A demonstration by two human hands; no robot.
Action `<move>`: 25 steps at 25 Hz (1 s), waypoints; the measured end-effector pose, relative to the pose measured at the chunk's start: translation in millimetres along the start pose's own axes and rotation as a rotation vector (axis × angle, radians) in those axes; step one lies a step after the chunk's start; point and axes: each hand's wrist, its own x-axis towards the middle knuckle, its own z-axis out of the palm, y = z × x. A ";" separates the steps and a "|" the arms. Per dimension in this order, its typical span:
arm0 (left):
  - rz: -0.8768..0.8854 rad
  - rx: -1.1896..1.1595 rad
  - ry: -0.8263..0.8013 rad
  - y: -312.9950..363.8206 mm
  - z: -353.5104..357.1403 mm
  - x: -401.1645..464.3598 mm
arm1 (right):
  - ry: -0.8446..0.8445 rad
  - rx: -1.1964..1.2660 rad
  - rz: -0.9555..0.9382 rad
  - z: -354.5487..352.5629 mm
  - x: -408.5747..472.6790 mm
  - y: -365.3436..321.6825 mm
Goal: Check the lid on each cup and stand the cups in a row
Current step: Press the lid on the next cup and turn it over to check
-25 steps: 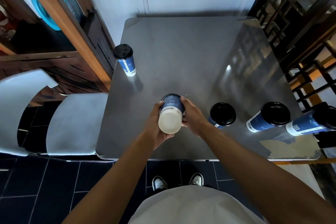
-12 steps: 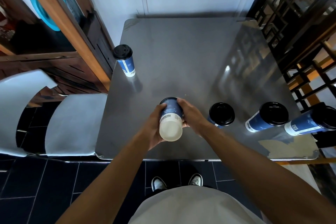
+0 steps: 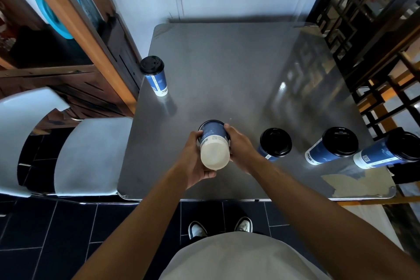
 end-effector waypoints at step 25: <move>0.044 0.159 0.056 4.8 4.8 -10.2 | 0.055 0.043 0.023 1.3 0.2 -5.9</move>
